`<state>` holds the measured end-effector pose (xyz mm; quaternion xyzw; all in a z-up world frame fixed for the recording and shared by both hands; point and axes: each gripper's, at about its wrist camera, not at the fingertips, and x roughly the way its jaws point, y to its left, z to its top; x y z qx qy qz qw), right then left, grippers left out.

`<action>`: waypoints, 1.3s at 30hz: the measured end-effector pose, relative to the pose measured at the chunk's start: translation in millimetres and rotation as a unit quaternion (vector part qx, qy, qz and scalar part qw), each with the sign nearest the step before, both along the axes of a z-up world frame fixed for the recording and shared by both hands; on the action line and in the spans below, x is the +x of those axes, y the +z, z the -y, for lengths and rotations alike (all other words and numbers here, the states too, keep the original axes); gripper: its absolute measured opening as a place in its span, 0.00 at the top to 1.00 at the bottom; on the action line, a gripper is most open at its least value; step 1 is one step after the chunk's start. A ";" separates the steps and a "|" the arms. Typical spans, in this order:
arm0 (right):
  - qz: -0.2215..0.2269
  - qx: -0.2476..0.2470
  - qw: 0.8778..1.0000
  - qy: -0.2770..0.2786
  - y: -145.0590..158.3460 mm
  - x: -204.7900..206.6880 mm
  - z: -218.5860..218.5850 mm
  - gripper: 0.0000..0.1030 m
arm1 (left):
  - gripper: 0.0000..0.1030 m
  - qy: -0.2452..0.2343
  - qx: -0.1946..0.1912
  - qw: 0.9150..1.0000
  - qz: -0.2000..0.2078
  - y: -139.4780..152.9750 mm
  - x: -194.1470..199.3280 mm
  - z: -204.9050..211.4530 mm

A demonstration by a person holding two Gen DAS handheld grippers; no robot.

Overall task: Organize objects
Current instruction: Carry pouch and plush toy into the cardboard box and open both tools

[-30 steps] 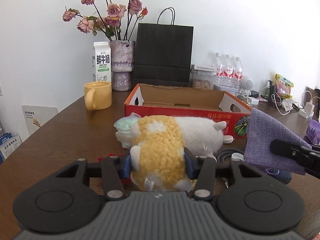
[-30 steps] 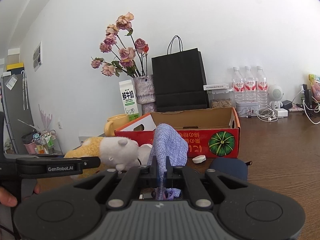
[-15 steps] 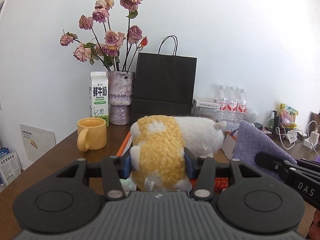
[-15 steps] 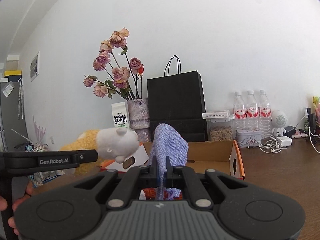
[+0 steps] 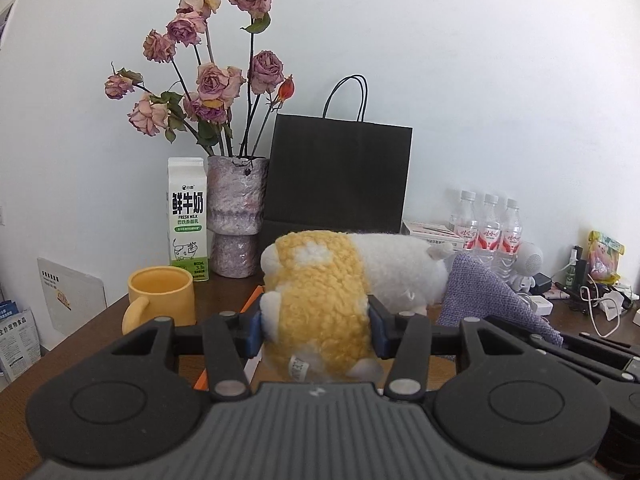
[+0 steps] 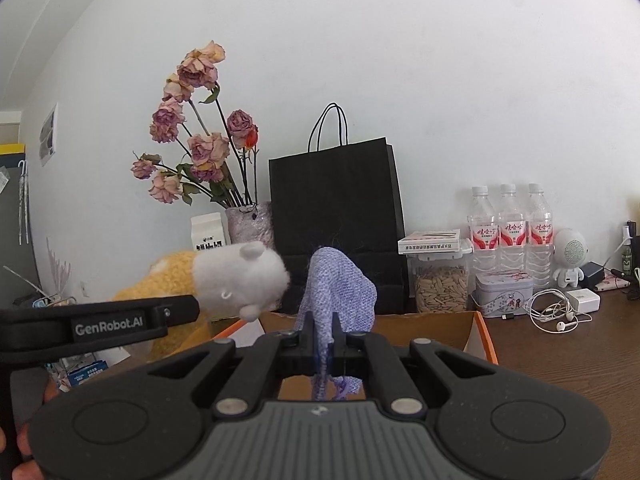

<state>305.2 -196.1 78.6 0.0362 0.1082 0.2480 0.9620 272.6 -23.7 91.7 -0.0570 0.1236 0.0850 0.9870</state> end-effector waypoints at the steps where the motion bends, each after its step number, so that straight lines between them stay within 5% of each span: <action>1: -0.002 -0.006 1.000 -0.002 -0.6 5.8 -3.9 0.97 | 0.51 0.004 -0.002 1.000 -0.002 -0.7 5.7 -0.8; 18: -0.073 -0.051 0.996 -0.028 -34.2 59.8 -20.6 0.94 | 0.49 0.016 0.004 0.998 -0.067 -40.3 64.3 -6.7; 20: -0.073 -0.057 0.995 -0.036 -35.6 58.7 -20.7 0.86 | 0.42 0.010 0.002 0.998 -0.065 -41.3 62.7 -6.2; 21: -0.074 -0.062 0.995 -0.040 -36.2 58.1 -21.4 0.81 | 0.27 0.008 0.002 0.998 -0.063 -41.3 61.4 -5.8; 24: -0.075 -0.067 0.994 -0.048 -37.5 55.8 -20.8 0.29 | 0.00 0.016 0.008 0.999 -0.043 -38.3 54.4 -4.5; 25: -0.073 -0.068 0.994 -0.051 -37.8 54.8 -20.6 0.09 | 0.00 0.019 0.008 0.999 -0.033 -37.3 51.5 -4.5; 26: -0.070 -0.069 0.994 -0.055 -37.5 53.1 -19.6 0.03 | 0.00 0.020 0.008 0.999 -0.028 -35.9 49.3 -4.7; 39: -0.053 -0.046 0.995 -0.065 -24.1 38.5 -6.7 0.00 | 0.00 0.013 -0.009 1.000 -0.020 -29.3 36.6 -8.5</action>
